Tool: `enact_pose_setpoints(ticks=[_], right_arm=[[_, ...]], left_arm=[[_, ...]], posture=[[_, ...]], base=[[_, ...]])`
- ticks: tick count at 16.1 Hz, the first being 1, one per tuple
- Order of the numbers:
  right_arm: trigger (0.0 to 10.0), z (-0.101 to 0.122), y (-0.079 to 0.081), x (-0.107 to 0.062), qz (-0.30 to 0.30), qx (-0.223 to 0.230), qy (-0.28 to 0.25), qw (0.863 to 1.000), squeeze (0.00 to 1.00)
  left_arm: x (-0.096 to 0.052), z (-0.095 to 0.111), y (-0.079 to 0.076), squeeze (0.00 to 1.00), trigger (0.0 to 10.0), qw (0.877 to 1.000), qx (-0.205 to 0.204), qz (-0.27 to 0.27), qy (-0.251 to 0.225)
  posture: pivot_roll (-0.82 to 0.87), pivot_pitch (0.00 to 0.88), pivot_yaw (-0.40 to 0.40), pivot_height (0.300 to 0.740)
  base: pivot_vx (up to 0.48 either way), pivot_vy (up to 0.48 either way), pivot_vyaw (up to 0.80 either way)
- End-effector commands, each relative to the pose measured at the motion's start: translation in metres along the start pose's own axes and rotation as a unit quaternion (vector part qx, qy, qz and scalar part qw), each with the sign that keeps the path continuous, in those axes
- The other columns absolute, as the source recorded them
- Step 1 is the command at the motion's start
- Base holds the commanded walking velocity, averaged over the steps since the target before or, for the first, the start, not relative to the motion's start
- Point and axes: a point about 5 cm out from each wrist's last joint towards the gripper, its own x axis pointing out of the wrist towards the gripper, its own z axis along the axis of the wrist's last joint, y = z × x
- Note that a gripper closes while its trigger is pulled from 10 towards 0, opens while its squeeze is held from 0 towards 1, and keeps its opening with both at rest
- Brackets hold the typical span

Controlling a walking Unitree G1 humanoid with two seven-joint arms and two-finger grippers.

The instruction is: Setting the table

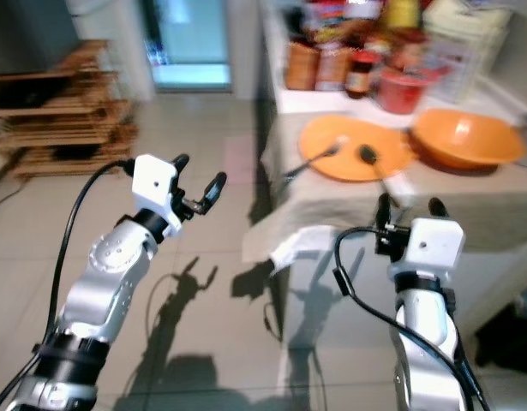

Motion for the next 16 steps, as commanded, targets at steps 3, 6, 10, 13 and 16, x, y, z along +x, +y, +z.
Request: enact_pose_setpoints(ticks=[3,6,10,13,16], right_arm=[[10.0,0.007,-0.005,0.006,-0.018,-0.014,-0.013,1.000,0.00],[10.0,0.009,0.001,0.005,-0.006,-0.017,-0.019,1.000,0.00],[10.0,0.022,0.013,0.004,0.021,-0.018,-0.049,0.998,0.00],[10.0,0.042,0.014,0.004,0.020,-0.011,-0.082,0.996,0.00],[10.0,0.034,0.006,-0.004,0.012,-0.013,-0.057,0.998,0.00]], left_arm=[[0.000,0.005,-0.007,0.00,10.0,1.000,0.000,-0.024,-0.013],[0.000,0.008,-0.009,0.00,10.0,1.000,0.008,-0.022,-0.020],[0.006,0.016,-0.003,0.00,10.0,0.999,0.025,-0.010,-0.025],[0.017,0.031,0.005,0.00,10.0,0.999,0.024,-0.021,-0.037],[0.042,0.040,-0.003,0.00,10.0,0.997,0.034,-0.070,-0.014]], posture=[[-0.03,0.000,0.036,0.740],[-0.03,0.000,0.034,0.740],[-0.03,0.000,0.033,0.740],[-0.04,0.000,0.036,0.740],[-0.06,0.004,0.038,0.740]], base=[[0.469,0.000,0.00],[0.312,0.000,0.00],[0.000,0.000,0.00],[0.000,0.000,0.00],[0.000,0.000,0.00]])
